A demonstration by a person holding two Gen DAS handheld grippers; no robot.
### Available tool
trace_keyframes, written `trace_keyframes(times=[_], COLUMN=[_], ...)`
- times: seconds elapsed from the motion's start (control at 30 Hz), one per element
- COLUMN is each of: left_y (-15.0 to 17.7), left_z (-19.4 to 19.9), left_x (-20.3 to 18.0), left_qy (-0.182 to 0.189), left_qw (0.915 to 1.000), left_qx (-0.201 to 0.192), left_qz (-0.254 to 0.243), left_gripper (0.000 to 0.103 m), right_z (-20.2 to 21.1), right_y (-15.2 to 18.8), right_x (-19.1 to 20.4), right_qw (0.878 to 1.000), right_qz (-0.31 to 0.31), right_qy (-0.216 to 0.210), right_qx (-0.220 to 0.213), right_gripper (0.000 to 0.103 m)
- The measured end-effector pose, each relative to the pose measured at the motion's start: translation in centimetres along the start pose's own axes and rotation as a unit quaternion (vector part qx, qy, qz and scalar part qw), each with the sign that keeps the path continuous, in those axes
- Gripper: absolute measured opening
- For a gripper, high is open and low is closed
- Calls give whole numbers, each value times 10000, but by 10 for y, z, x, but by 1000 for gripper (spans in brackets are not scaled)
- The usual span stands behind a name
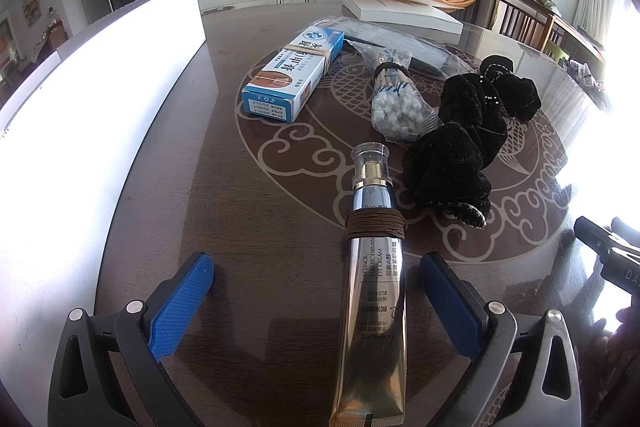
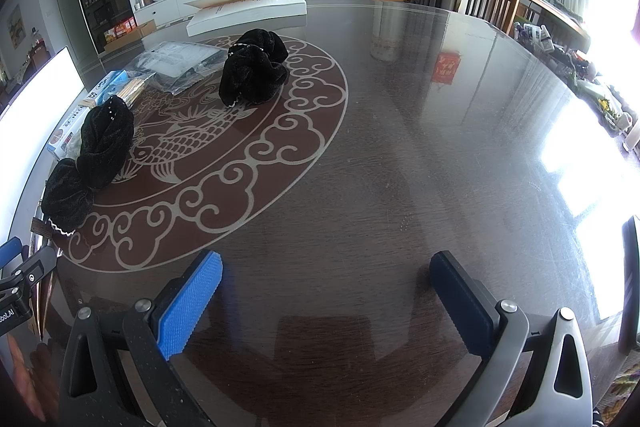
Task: Organize objects
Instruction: 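Grasp the black fuzzy bundle with the right tool while the left tool holds the tube, then carry the tube and black bundle over the bin and open both tools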
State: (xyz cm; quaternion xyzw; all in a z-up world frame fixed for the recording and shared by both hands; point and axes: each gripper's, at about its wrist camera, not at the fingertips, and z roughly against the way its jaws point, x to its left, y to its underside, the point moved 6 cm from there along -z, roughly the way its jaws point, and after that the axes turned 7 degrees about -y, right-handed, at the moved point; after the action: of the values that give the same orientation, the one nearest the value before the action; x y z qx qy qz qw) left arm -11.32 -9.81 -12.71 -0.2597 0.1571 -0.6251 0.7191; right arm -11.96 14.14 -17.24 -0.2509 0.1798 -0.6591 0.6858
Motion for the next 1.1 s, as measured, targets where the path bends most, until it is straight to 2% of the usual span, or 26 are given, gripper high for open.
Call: trace_keyframes(times=[0.07, 0.13, 0.23, 0.27, 0.3, 0.33, 0.37, 0.4, 0.47, 0.53, 0.57, 0.6, 0.63, 0.67, 0.73, 0.9, 1.0, 1.1], left_y=[-3, -4, -7, -9, -10, -12, -12, -11, -6, 2, 6, 9, 12, 13, 16, 16, 5, -6], left_z=[-2, -3, 0, 1, 2, 5, 8, 10, 15, 20, 25, 30, 38, 47, 66, 127, 170, 197], left_x=[-1, -1, -1, -3, -6, -11, -17, -20, -20, -11, -5, 0, 6, 12, 24, 57, 95, 147], left_qy=[141, 303, 595, 558, 410, 389, 457, 398, 328, 439, 510, 555, 589, 666, 851, 1341, 1379, 1051], left_qw=[9994, 9977, 9964, 9966, 9968, 9962, 9952, 9948, 9945, 9960, 9965, 9965, 9964, 9958, 9940, 9847, 9782, 9763], left_qx=[182, 396, 439, 388, 312, 212, 166, 134, 36, 7, -43, -120, -228, -364, -592, -1107, -1476, -1733], left_qz=[-251, -455, -406, -476, -607, -755, -850, -931, -992, -776, -668, -611, -570, -505, -354, 150, 489, 761], left_gripper=[103, 103, 103, 91, 70, 61, 38, 24, 25, 25, 24, 24, 24, 24, 24, 24, 24, 24], right_z=[-1, -2, 6, 7, 6, 4, 1, -5, -20, -33, -38, -44, -45, -43, -31, 27, 70, 111], right_y=[0, -3, -17, -24, -33, -43, -51, -57, -63, -66, -64, -62, -59, -58, -56, -58, -64, -74], right_x=[2, 5, 14, 23, 36, 52, 68, 86, 122, 150, 159, 165, 166, 164, 152, 135, 159, 219], right_qw=[9997, 9984, 9887, 9855, 9822, 9774, 9722, 9664, 9569, 9587, 9605, 9625, 9631, 9621, 9674, 9715, 9663, 9482], right_qz=[193, 354, -386, -502, -555, -607, -673, -755, -785, -670, -545, -404, -335, -371, -271, 236, 639, 1065], right_qy=[-146, -375, -1384, -1541, -1689, -1900, -2089, -2244, -2423, -2299, -2202, -2093, -2069, -2154, -2055, -2124, -2369, -2936], right_qx=[30, 251, 433, 500, 600, 706, 821, 1005, 1393, 1531, 1613, 1678, 1691, 1629, 1453, 1022, 778, 589], right_gripper=[103, 103, 103, 103, 103, 103, 103, 103, 103, 102, 94, 80, 42, 40, 40, 39, 39, 39])
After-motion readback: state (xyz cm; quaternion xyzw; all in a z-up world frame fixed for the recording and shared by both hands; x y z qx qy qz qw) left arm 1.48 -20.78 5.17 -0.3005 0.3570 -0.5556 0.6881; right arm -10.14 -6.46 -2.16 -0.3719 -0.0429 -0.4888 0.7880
